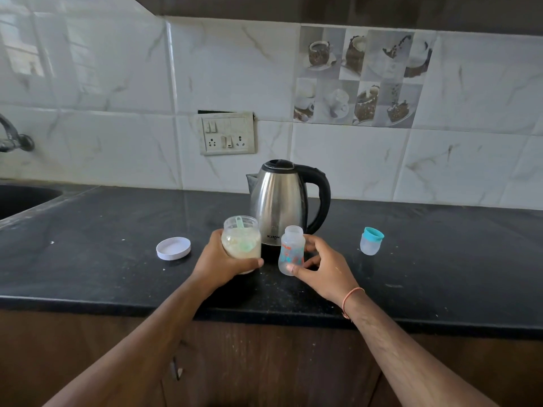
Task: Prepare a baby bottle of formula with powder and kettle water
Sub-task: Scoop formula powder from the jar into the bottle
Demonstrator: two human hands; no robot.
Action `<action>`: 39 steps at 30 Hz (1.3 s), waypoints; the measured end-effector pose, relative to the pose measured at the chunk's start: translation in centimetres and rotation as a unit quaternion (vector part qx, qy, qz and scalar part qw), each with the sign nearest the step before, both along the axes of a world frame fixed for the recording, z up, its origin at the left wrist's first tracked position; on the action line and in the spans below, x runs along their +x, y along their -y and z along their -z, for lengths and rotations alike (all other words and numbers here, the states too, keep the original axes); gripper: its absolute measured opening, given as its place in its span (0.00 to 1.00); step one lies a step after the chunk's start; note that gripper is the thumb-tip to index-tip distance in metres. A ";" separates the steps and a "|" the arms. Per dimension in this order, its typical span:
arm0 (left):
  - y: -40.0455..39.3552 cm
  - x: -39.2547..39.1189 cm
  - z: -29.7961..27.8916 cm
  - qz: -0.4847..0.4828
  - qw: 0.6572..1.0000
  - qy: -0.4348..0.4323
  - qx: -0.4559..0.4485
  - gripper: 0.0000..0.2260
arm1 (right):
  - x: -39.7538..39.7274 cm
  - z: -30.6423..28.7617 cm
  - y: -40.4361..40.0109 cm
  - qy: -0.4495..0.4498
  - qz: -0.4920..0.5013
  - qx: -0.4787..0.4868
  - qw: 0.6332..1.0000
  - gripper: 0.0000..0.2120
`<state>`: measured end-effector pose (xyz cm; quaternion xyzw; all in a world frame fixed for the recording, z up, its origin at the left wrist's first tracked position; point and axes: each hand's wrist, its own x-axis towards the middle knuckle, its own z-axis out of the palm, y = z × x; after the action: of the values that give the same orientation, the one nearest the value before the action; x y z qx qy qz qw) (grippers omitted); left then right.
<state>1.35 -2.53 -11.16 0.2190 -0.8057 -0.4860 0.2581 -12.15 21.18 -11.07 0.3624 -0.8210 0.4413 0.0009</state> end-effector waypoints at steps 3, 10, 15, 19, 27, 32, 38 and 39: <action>-1.0 0.7 0.2 0.039 0.999 0.009 -0.014 0.50 | 0.2 -0.2 -0.1 -0.004 -0.001 0.006 1.000 0.38; -1.7 1.3 0.0 0.073 0.996 0.014 -0.042 0.48 | 1.0 -0.5 -0.3 -0.093 0.056 -0.136 0.985 0.33; -2.2 1.4 -0.1 0.065 0.996 0.003 -0.064 0.45 | 1.7 -4.4 1.8 -0.210 0.025 -0.170 0.962 0.14; -2.5 1.7 -0.4 0.072 0.994 -0.004 -0.085 0.45 | 3.2 -8.3 4.5 -0.200 -0.015 -0.037 0.979 0.09; -2.4 2.0 -0.4 0.073 0.991 -0.031 -0.105 0.47 | 4.5 -10.0 7.1 -0.206 -0.008 0.163 0.965 0.12; -2.1 1.7 -0.3 0.071 0.991 -0.035 -0.103 0.47 | 4.1 -10.3 6.0 -0.177 -0.041 0.081 0.980 0.09; -1.9 1.5 -0.3 0.077 0.992 -0.037 -0.088 0.47 | 2.8 -11.7 4.2 -0.211 -0.065 0.116 0.968 0.18; -1.9 1.5 -0.2 0.080 0.992 -0.037 -0.086 0.48 | 2.7 -11.8 4.1 -0.207 -0.071 0.120 0.968 0.18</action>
<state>2.86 -0.68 -10.96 0.1130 -0.8495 -0.4413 0.2661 -9.45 17.11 0.75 0.5005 -0.8222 0.2535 0.0965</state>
